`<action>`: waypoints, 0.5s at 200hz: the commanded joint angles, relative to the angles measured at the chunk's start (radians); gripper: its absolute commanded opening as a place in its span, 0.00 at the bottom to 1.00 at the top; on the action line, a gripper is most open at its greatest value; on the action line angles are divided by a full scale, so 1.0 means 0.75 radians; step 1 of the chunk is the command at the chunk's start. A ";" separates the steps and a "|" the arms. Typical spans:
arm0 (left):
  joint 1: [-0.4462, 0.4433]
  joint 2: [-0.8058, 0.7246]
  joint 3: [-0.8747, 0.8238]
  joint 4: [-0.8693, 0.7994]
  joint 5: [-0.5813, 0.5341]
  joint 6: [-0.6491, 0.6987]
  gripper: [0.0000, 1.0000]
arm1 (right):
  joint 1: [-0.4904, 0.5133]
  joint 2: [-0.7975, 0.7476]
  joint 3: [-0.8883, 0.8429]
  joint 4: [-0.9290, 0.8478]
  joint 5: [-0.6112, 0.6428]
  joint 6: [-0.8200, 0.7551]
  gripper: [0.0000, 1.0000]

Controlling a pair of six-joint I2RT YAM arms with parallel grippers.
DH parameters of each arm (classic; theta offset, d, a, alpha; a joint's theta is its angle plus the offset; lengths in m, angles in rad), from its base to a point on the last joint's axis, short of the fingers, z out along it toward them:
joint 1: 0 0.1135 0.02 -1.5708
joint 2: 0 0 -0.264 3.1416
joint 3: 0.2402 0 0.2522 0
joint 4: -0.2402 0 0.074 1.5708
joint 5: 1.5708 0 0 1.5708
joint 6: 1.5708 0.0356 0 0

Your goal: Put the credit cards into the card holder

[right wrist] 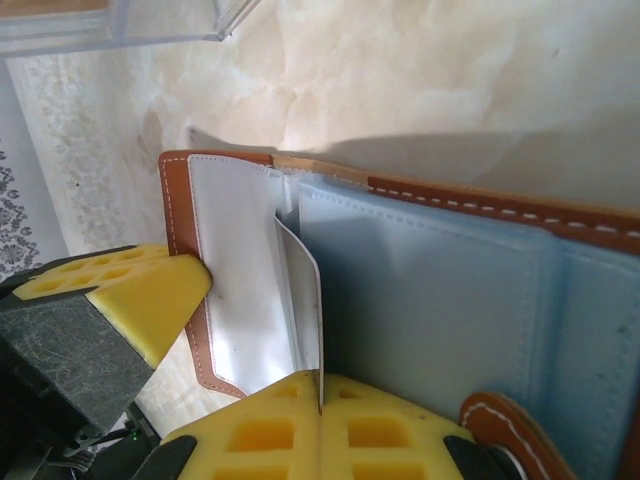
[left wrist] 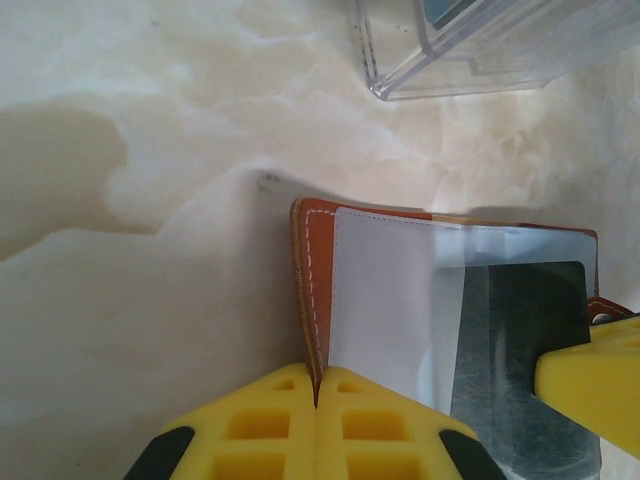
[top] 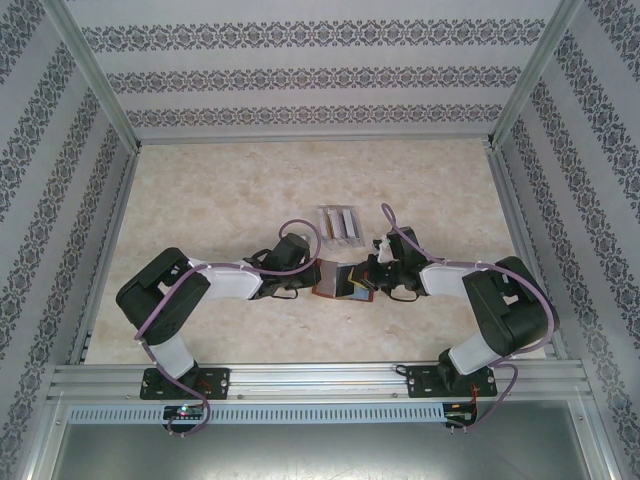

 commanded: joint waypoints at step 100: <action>-0.002 0.058 0.002 -0.116 -0.036 -0.028 0.00 | 0.004 0.020 -0.055 0.044 0.156 0.089 0.00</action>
